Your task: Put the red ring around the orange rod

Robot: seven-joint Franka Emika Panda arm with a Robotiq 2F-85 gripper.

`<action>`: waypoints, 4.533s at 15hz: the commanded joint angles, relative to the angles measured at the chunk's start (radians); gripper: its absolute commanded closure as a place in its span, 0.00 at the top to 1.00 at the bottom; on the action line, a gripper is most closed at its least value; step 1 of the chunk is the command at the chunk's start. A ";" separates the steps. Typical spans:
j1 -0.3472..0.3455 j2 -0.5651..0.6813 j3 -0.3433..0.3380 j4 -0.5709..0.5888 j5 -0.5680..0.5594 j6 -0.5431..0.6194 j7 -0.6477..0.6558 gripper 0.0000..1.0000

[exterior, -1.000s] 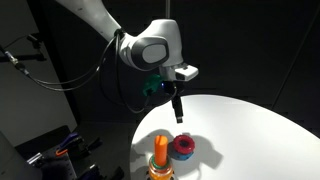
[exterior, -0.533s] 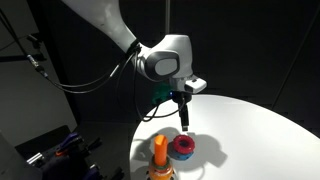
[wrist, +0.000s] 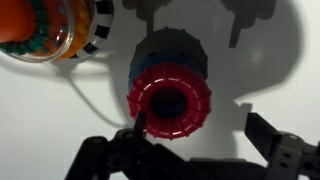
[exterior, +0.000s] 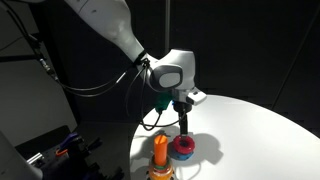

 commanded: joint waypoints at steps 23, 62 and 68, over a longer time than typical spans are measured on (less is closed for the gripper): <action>-0.011 0.123 0.000 0.092 0.094 -0.007 -0.148 0.53; -0.022 -0.563 -0.020 -0.329 -0.303 -0.276 -0.058 0.10; -0.046 -0.553 -0.022 -0.347 -0.317 -0.232 -0.041 0.10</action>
